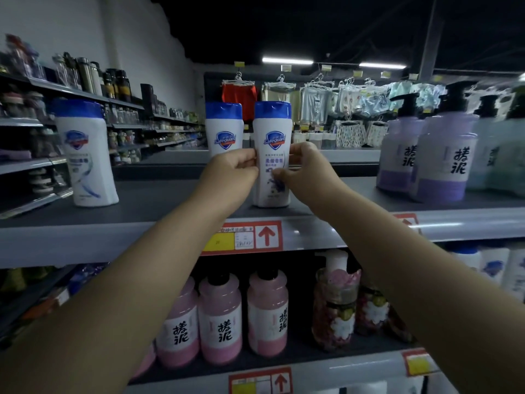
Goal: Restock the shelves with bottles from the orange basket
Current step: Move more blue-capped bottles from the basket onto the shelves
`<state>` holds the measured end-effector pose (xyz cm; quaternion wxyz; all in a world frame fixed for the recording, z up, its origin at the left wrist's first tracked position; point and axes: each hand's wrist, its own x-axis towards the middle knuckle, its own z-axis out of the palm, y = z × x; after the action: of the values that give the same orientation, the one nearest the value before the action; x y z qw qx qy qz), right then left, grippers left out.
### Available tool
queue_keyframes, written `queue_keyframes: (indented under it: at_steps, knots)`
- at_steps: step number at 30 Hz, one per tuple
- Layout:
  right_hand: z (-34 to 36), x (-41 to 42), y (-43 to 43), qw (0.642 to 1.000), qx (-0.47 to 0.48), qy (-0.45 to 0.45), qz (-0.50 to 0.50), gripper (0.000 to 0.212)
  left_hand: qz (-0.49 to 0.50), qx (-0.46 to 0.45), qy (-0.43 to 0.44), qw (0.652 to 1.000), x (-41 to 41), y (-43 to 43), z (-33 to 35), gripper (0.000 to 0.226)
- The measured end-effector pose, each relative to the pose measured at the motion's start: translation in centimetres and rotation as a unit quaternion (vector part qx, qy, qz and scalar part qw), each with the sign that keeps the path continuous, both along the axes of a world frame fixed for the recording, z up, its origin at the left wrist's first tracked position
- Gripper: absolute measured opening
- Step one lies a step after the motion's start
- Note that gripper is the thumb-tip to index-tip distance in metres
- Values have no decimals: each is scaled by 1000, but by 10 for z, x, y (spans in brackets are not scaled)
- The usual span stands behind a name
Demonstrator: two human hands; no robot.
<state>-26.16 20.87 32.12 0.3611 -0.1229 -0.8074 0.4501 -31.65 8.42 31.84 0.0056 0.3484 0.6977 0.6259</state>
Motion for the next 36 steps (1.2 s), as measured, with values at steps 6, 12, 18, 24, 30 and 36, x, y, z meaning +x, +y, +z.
queue_keyframes:
  at_steps: [6, 12, 18, 24, 30, 36]
  knots:
    - [1, 22, -23, 996, -36, 71, -33, 44, -15, 37, -20, 999, 17, -21, -1, 37]
    - [-17, 61, -72, 987, -82, 141, -6, 39, -92, 119, -78, 986, 61, -54, -18, 33]
    - [-46, 115, -117, 976, -142, 165, 21, 27, -177, 154, -122, 964, 105, -93, -39, 40]
    - [-85, 159, -145, 974, -180, 139, 21, 35, -214, 151, -177, 949, 138, -116, -77, 42]
    - [-116, 196, -146, 969, -215, 120, 11, 41, -221, 133, -197, 946, 167, -119, -103, 45]
    - [-143, 231, -114, 968, -234, 89, 7, 43, -215, 132, -218, 943, 202, -92, -129, 45]
